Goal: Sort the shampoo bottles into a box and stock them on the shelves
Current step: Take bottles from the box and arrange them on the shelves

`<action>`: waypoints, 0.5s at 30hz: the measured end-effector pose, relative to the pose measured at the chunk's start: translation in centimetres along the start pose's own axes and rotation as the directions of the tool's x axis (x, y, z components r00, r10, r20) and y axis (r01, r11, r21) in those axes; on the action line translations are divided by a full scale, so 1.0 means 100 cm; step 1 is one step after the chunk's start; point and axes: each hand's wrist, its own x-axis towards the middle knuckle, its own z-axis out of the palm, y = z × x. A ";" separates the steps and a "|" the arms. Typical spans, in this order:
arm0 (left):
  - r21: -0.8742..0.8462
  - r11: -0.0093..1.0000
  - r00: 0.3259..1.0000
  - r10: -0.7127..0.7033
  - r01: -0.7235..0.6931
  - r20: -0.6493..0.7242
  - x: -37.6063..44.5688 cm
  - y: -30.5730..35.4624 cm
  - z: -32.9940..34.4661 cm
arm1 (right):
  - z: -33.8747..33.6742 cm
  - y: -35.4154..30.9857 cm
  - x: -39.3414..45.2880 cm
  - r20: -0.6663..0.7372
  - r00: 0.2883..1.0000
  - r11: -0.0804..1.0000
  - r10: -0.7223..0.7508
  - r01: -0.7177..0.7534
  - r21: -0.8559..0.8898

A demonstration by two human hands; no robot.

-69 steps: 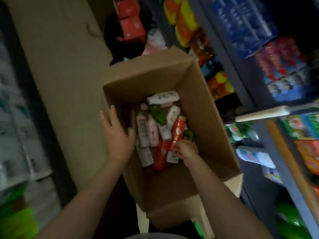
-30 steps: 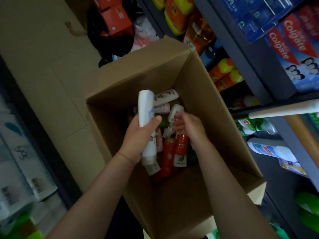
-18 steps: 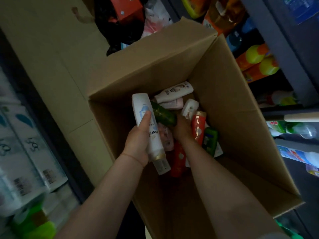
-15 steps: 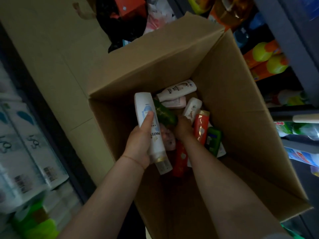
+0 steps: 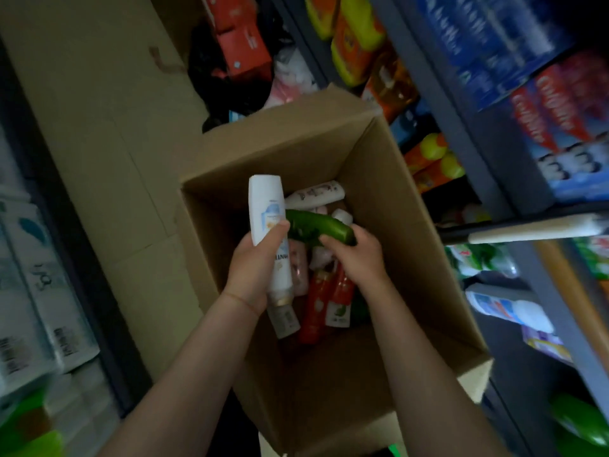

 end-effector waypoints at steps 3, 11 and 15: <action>-0.007 0.995 0.993 0.101 -0.101 0.064 -0.042 0.017 0.010 | -0.047 -0.035 -0.055 -0.050 0.992 0.972 -0.115 0.123 0.199; -0.095 0.904 0.872 0.427 -0.417 0.238 -0.205 0.093 0.059 | -0.143 -0.151 -0.193 -0.264 0.904 0.570 -0.336 0.418 0.707; -0.169 0.913 0.801 0.407 -0.372 0.439 -0.294 0.122 0.086 | -0.183 -0.203 -0.252 -0.398 0.857 0.598 -0.326 0.513 0.615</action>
